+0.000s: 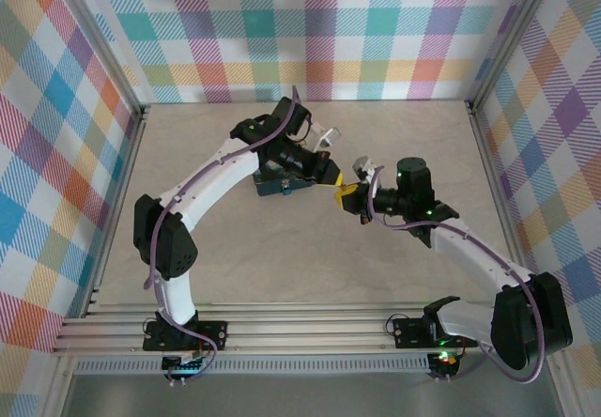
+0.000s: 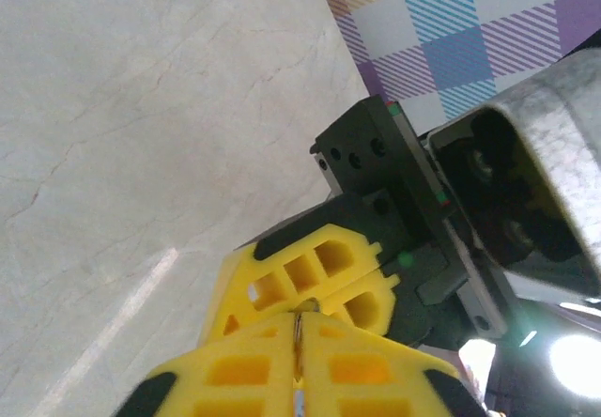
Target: Unlock the padlock with the key
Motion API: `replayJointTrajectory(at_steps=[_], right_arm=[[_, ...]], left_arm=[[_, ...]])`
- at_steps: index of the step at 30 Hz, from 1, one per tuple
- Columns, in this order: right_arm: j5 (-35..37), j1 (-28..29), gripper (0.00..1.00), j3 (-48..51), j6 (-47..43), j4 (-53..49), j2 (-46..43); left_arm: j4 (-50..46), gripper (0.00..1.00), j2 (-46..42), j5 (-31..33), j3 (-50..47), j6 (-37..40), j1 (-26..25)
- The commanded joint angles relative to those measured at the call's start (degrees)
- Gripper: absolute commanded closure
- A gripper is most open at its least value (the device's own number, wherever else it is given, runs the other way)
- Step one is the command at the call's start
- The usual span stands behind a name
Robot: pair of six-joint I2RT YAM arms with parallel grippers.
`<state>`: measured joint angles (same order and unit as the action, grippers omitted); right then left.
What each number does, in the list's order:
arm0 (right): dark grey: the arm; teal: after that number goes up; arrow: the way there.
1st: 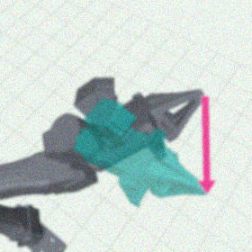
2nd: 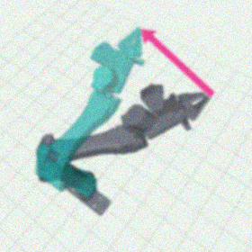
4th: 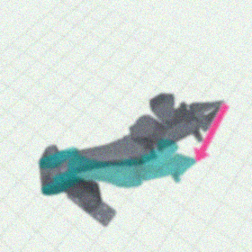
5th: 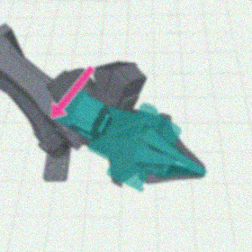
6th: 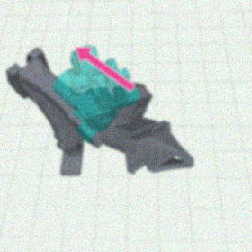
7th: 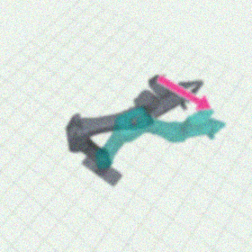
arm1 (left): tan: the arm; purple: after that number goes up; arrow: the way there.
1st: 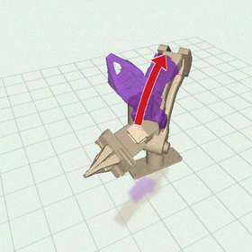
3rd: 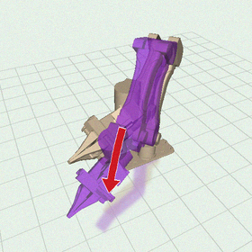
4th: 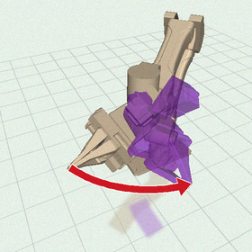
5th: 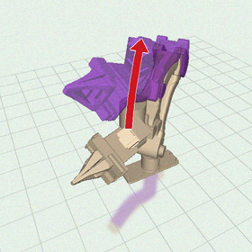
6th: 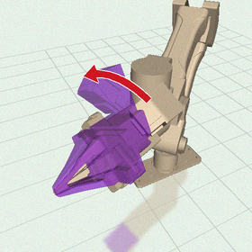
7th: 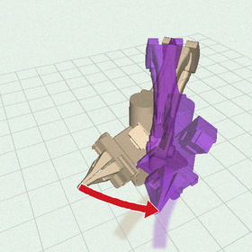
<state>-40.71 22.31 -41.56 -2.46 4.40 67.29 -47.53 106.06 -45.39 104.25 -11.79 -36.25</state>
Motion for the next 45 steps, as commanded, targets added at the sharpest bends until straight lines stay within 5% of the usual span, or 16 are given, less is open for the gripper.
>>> replayJointTrajectory(at_steps=[1, 5, 13, 20, 28, 37, 41, 45], right_arm=[[-7.3, -0.1, 1.0, -5.3, -1.3, -5.8, -0.4], [-13.2, -0.1, 1.0, -9.6, -1.6, -13.4, 3.0], [-15.7, -0.1, 1.0, -13.1, -5.7, -21.2, 5.4], [-14.9, -0.1, 1.0, -13.2, -5.7, -21.5, 5.4], [-13.3, -0.1, 1.0, -12.7, -5.2, -21.6, 4.5], [-10.7, -0.2, 1.0, -12.4, -0.8, -19.3, 4.2], [-5.4, -0.2, 1.0, -11.0, 3.0, -15.6, 2.5], [3.9, -0.3, 0.64, -6.6, 11.5, -8.0, -2.2]], left_arm=[[2.7, 0.65, -3.0, 1.5, -2.3, -0.5, 1.8], [8.9, 0.47, -6.8, 0.1, -7.0, -3.3, 4.4], [11.4, 0.51, -10.3, -7.8, -9.7, -0.9, 5.2], [4.2, 0.5, -7.4, -5.6, -6.6, 3.8, 1.3], [1.1, 0.59, -3.8, -7.0, -3.7, 5.7, -0.5], [-1.3, 1.0, -2.6, -8.6, -2.7, 7.2, -0.8], [0.2, 1.0, -2.9, -7.7, -3.3, 5.4, -0.3], [9.2, 1.0, -5.2, -4.6, -8.1, -2.9, 1.9]])
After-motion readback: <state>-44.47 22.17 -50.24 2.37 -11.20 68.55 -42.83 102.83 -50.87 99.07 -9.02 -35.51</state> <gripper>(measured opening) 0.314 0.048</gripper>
